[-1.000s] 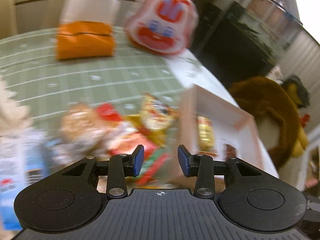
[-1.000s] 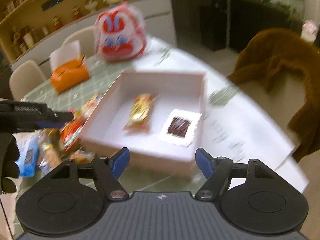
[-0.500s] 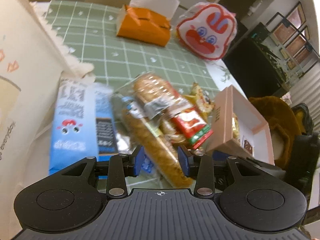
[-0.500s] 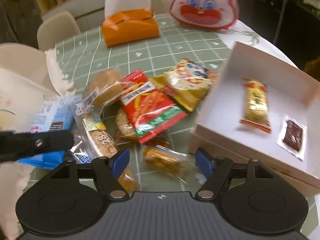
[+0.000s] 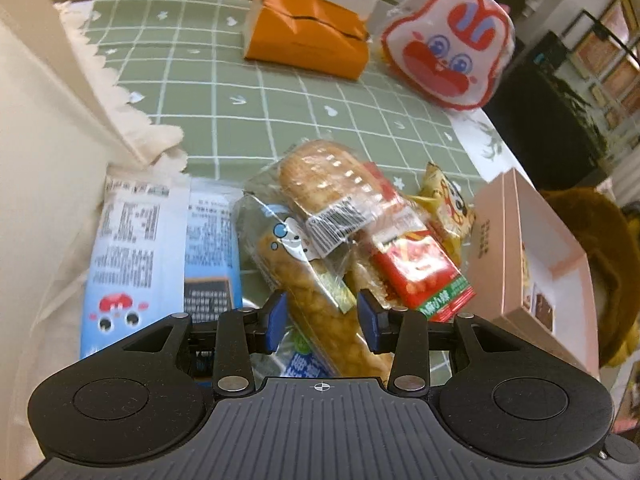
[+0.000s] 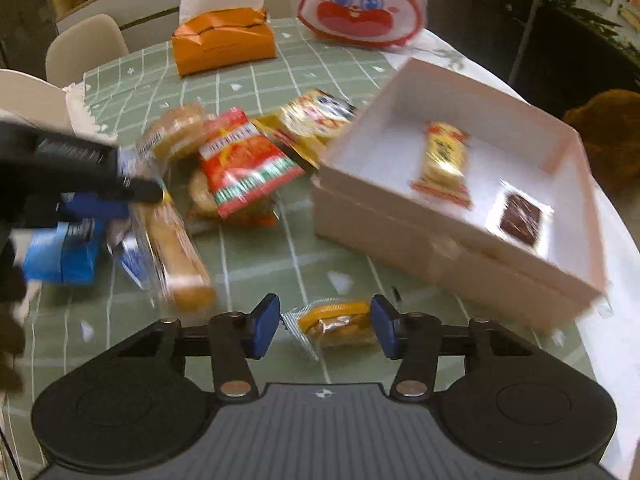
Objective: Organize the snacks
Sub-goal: 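Move both tools back from the pink box toward the snack pile, then grasp the blue-labelled lollipop with the left tool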
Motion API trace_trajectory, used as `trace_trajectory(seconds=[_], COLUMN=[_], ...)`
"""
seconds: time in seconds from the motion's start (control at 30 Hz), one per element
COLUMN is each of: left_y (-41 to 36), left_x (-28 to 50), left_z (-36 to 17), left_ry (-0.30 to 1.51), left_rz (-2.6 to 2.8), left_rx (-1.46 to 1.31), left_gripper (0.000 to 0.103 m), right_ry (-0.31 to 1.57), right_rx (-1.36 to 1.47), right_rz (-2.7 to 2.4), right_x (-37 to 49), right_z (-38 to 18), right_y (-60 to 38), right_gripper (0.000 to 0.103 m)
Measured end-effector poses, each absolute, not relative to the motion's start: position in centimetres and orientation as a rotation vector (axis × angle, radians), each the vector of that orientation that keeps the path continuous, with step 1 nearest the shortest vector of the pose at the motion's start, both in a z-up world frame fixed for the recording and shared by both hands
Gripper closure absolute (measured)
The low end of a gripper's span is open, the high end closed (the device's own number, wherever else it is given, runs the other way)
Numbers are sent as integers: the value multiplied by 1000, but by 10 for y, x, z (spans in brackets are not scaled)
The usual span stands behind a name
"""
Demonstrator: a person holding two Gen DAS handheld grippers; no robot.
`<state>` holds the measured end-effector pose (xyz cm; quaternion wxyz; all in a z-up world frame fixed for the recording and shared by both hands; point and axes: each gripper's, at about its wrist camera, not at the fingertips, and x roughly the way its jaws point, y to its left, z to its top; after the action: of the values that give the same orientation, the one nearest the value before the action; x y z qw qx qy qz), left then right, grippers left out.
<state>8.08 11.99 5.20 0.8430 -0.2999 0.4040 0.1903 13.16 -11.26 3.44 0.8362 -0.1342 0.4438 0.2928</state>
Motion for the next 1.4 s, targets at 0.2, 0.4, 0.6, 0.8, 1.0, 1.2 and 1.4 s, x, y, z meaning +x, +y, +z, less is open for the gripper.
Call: trace_trajectory(seconds=[0.2,0.4,0.6,0.8,1.0,1.2,1.4], left_y=[104,77,60,101,142,143,134], left_x=[80,70,57,44,51,56,48], left_z=[50,47,44,54,42,41,38], left_ry=[879,905,940,857,821,837,834], left_rz=[299,132,-78,153,348,329,281], left_rx=[-541,-479,-516,-573,-611,-602,-629], left_gripper=[60,61,63,63,69,70,70], right_ry=[971,996,1033,1022,1014,1022,962], right_rx=[-259,-242,-184,-202,-200,-205,-243], right_rz=[572,528,490,474,457,467,524], right_x=[124,127,135,133,128,126,115], right_z=[29,24,16,11,8,11,25], right_y=[-143,-158,-164,-162,-161,-158,-149], right_gripper=[51,29,20,13,5,5,6])
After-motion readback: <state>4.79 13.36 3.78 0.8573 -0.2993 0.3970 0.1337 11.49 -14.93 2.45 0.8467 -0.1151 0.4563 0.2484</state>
